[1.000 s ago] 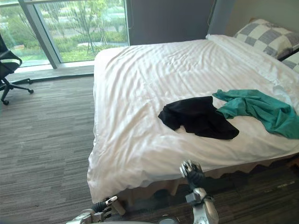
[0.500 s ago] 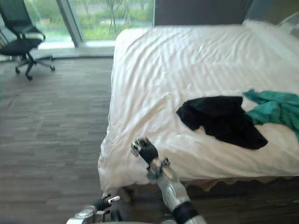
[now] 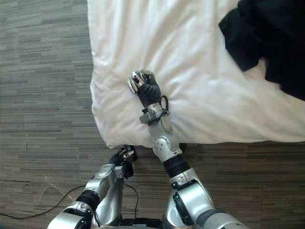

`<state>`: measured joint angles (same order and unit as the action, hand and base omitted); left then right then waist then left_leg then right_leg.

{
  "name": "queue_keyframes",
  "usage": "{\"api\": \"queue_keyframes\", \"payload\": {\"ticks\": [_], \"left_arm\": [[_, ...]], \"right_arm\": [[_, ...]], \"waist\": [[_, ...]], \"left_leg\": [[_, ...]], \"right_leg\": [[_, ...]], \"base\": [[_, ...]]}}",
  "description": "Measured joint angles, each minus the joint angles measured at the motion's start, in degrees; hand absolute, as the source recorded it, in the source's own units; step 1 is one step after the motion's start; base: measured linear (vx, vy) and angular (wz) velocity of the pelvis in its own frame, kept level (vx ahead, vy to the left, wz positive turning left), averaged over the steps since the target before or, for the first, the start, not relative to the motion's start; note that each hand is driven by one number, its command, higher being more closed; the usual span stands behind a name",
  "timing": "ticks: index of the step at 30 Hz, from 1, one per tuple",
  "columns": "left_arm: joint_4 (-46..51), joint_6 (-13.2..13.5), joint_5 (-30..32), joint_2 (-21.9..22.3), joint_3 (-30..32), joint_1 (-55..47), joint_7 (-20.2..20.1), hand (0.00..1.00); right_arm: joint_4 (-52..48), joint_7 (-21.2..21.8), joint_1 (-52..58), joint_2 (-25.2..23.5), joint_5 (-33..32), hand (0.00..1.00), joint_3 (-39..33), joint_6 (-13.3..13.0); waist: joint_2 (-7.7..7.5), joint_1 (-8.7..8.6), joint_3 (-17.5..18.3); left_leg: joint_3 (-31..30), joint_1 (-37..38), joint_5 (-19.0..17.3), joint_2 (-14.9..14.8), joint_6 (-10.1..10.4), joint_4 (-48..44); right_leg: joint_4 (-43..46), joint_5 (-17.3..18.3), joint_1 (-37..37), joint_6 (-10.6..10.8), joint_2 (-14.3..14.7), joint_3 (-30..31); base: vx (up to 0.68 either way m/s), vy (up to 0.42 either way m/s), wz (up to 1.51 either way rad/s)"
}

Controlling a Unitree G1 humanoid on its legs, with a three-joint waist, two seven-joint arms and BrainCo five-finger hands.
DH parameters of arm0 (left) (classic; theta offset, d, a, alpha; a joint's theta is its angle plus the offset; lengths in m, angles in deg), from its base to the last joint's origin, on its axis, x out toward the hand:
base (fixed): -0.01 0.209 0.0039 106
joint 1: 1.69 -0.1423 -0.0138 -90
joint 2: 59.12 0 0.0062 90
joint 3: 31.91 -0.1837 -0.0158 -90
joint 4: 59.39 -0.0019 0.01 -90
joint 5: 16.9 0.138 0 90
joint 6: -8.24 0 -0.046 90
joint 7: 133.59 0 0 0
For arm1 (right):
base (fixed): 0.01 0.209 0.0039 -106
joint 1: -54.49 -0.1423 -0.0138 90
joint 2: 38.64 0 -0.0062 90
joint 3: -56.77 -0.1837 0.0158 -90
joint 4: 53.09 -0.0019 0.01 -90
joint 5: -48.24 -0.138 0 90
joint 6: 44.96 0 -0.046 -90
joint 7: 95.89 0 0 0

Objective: Tidy the bed and pick cloth on bed and put in laundry

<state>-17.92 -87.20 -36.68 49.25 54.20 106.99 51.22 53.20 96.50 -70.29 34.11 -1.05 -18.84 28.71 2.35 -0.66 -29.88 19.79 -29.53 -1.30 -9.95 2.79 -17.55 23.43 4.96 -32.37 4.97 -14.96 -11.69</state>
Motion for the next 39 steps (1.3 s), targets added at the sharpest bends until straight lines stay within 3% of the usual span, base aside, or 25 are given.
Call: {"api": "queue_keyframes", "payload": {"ticks": [4,6,10,15,17,19,20,22,23,25,27,29,31,34,39], "left_arm": [[0.03,-0.41,-2.06,1.55,0.11,0.56,2.67,0.0],[0.03,-0.45,-2.22,1.79,0.54,0.39,4.59,0.0],[0.04,-0.95,-4.28,0.48,0.53,0.0,6.99,0.0],[0.04,-2.27,-4.28,-2.2,-0.39,-1.45,6.21,0.0],[-0.02,-3.07,-4.21,-4.71,-0.48,-3.61,3.57,0.0],[-0.28,-3.2,-4.1,-6.41,-0.41,-5.87,1.31,0.0],[-1.11,-3.19,-3.63,-7.7,0.16,-7.52,-0.68,0.0],[-2.65,-3.18,-2.38,-7.79,0.84,-10.13,-3.27,0.0],[-2.83,-3.17,-0.34,-7.58,2.15,-13.04,-5.14,0.0],[-3.75,-3.2,2.41,-7.35,3.18,-15.97,-6.92,0.0],[-5.25,-3.31,3.6,-6.75,4.48,-18.33,-7.46,0.0],[-5.3,-3.31,3.66,-6.17,4.57,-19.43,-7.46,0.0],[-5.96,-3.37,5.21,-5.57,4.93,-20.58,-7.41,0.0],[-6.85,-3.96,7.32,-5.23,5.0,-20.97,-7.3,0.0],[-7.81,-3.66,8.09,-5.19,4.42,-21.46,-5.29,0.0]], "right_arm": [[-4.24,0.5,6.66,0.09,-1.99,1.0,-1.74,-2.71],[-6.68,1.31,13.48,0.0,-2.6,1.0,-2.45,-6.24],[-9.18,4.15,26.47,1.24,-3.72,1.0,-5.2,-8.92],[-1.04,9.85,39.33,6.11,-10.28,1.0,-16.47,-6.93],[-0.55,11.54,43.82,7.56,-10.81,1.0,-20.21,-4.73],[2.44,12.24,45.61,8.74,-10.32,1.0,-21.49,-2.8],[6.31,11.73,46.7,8.38,-7.21,0.0,-22.84,-1.28],[12.02,9.67,48.38,7.98,0.52,0.0,-24.0,0.54],[16.6,7.86,49.94,7.61,8.01,0.0,-24.46,1.42],[21.29,4.76,50.77,6.45,19.49,0.0,-25.09,1.67],[25.23,2.65,51.13,5.01,27.35,0.0,-24.28,1.69],[26.35,0.08,51.73,4.23,34.3,0.0,-22.9,1.66],[27.14,-4.4,52.53,4.5,46.98,0.0,-20.13,0.72],[28.86,-7.25,52.37,5.05,51.62,0.0,-17.51,1.14],[32.78,-8.97,49.81,6.58,51.92,0.0,-13.01,3.9]], "waist": [[-0.35,-0.43,-0.13],[-0.6,-1.45,-0.05],[-2.36,-2.19,-0.59],[-3.32,-3.12,-0.36],[-4.06,-3.5,0.04],[-4.94,-3.64,3.01],[-5.48,-3.5,6.17],[-6.02,-3.37,10.42],[-6.05,-3.08,13.99],[-5.75,-3.04,17.32],[-4.87,-3.15,20.08],[-4.28,-3.21,20.64],[-3.76,-3.31,21.88],[-4.61,-3.23,23.51],[-5.28,-3.23,24.69]], "left_leg": [[1.39,-1.47,-1.97,-1.75,0.07,-3.82],[2.03,-1.38,-2.96,-2.46,0.0,-5.44],[4.72,1.03,-4.81,-4.16,0.12,-7.33],[6.75,5.71,-7.04,-4.91,0.46,-7.72],[8.47,11.24,-7.74,-4.99,1.02,-6.46],[9.46,14.04,-7.77,-5.02,1.26,-4.85],[9.56,15.92,-7.29,-4.92,1.82,-3.13],[9.62,19.93,-6.1,-4.16,2.4,0.64],[10.0,23.47,-4.98,-3.02,2.95,4.51],[10.55,27.36,-3.4,-1.7,3.44,9.09],[10.94,30.74,-1.59,-0.68,4.0,13.54],[10.97,32.95,-0.58,-0.27,4.34,16.02],[10.67,36.59,1.26,0.17,4.78,20.14],[9.67,39.42,2.68,0.09,5.27,22.93],[9.18,41.4,2.76,0.13,5.3,23.14]], "right_leg": [[1.57,0.4,-2.01,-0.04,0.97,2.16],[1.38,0.01,-1.96,0.06,1.51,3.23],[-0.39,-1.48,-0.01,0.23,3.14,5.49],[-2.2,-1.74,4.2,0.66,3.93,7.17],[-3.53,-1.69,8.68,0.71,4.14,7.8],[-5.11,-1.66,11.12,0.75,4.45,7.9],[-6.73,-1.69,13.31,0.77,4.33,7.32],[-9.54,-1.79,17.67,0.93,4.15,6.04],[-11.86,-1.82,21.01,0.99,3.92,5.4],[-14.08,-1.94,24.15,1.19,3.81,5.03],[-15.91,-2.1,26.41,1.41,3.95,4.68],[-16.74,-2.11,28.09,1.42,4.24,4.41],[-18.23,-2.11,31.01,1.43,4.74,3.24],[-19.86,-2.11,34.21,1.42,5.55,1.89],[-21.89,-2.67,37.0,1.32,6.39,1.42]], "base": [[-0.07,-0.006,-0.27],[0.0,0.021,-0.3],[0.04,0.027,-0.39],[0.08,0.032,-0.3],[0.1,0.021,-0.38],[0.09,0.002,-0.17],[0.15,-0.012,0.09],[0.18,-0.014,0.16],[0.16,0.004,0.12],[0.17,0.011,0.03],[0.13,0.002,-0.01],[0.09,-0.007,0.02],[0.05,-0.015,0.09],[0.03,-0.027,0.17],[-0.02,-0.023,0.04]]}}
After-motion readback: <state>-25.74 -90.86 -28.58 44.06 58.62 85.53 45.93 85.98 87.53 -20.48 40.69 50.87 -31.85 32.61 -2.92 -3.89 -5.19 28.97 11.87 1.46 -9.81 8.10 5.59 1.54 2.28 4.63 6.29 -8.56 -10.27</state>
